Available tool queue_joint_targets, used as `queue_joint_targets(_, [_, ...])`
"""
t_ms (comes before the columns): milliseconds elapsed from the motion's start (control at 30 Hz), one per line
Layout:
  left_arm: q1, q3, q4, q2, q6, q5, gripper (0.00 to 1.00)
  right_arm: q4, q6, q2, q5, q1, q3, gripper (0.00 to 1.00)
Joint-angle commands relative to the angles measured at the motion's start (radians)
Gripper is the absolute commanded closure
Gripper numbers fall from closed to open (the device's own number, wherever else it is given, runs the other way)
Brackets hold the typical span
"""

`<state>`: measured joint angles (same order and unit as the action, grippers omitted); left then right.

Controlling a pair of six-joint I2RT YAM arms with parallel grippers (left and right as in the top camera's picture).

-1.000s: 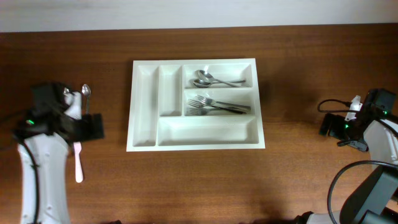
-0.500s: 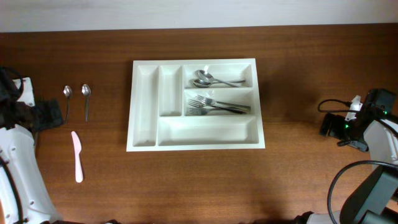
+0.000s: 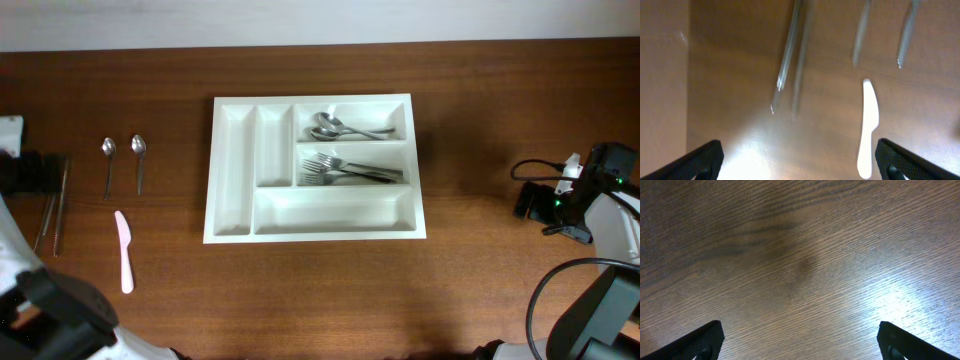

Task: Pack container
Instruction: 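Move the left gripper left over the metal chopsticks, then lower the left gripper onto the chopsticks and close on them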

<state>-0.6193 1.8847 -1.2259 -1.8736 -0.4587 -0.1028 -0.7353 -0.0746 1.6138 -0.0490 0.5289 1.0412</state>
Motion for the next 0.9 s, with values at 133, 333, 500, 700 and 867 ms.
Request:
queue_joint_targets(133, [0.004, 0.033, 0.123, -0.113, -0.033, 0.036, 0.01, 0.000, 0.012, -0.017, 0.009, 0.002, -0.002, 0.01])
queue_joint_targets(333, [0.003, 0.033, 0.121, -0.151, -0.033, 0.035, 0.01, 0.000, 0.012, -0.017, 0.009, 0.002, -0.002, 0.01])
queue_joint_targets(500, [0.003, 0.033, 0.078, -0.154, -0.108, 0.035, 0.01, 0.000, 0.012, -0.017, 0.009, 0.002, -0.002, 0.01])
queue_joint_targets(700, [-0.007, 0.033, 0.087, -0.178, -0.148, 0.043, 0.01, 0.000, 0.012, -0.017, 0.009, 0.002, -0.002, 0.01])
queue_joint_targets(867, [-0.026, 0.033, 0.089, -0.244, -0.161, 0.030, 0.01, 0.000, 0.012, -0.017, 0.009, 0.002, -0.002, 0.01])
